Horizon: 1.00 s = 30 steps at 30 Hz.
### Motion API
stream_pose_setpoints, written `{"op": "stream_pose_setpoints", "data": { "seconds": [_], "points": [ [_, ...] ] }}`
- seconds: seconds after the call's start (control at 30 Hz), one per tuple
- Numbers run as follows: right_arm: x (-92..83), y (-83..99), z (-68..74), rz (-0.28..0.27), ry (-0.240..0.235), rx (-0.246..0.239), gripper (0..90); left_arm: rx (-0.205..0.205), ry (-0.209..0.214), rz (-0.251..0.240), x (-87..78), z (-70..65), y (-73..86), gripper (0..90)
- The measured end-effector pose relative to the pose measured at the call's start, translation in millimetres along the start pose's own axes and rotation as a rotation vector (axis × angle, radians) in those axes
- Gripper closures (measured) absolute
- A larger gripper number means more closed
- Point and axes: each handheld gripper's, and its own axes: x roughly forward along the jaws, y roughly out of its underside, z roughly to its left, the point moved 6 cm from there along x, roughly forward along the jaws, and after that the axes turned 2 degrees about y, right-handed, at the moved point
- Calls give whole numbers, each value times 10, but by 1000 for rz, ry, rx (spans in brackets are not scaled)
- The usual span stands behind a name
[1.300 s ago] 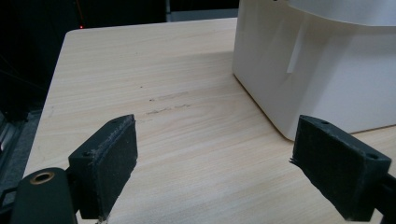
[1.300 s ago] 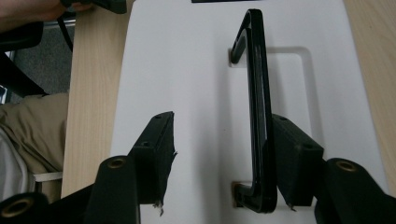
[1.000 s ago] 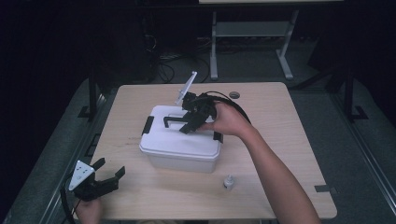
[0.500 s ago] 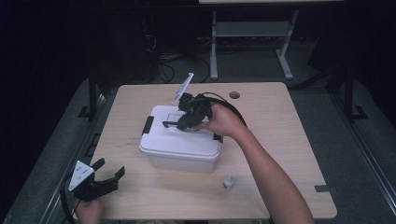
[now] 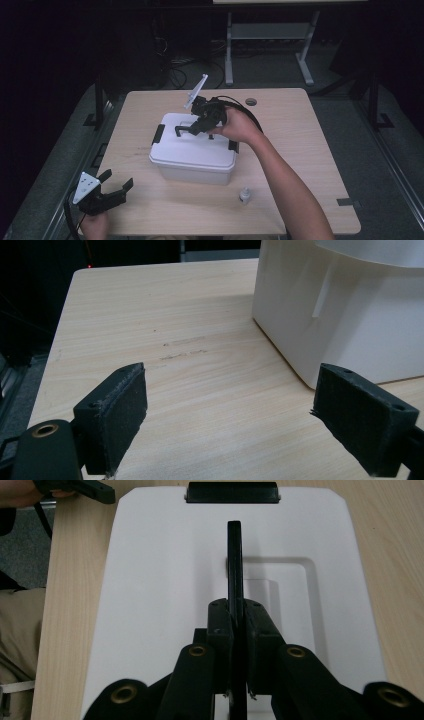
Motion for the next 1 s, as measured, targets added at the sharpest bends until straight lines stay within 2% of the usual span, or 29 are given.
{"op": "stream_pose_setpoints", "data": {
  "seconds": [0.33, 0.67, 0.83, 1.0],
  "points": [
    [-3, -14, -47, 18, -11, -3, 839, -3, -1, -3, 6, 1, -2, 130],
    [-29, -28, -63, -3, -18, -8, 840, 0, 1, 2, 12, -9, 1, 130],
    [-86, -57, -47, -17, -19, -13, 842, -2, 3, 1, 18, -13, 0, 130],
    [-213, -108, -15, -44, -13, -18, 842, -7, 1, -5, 14, -7, -5, 130]
  ]
}}
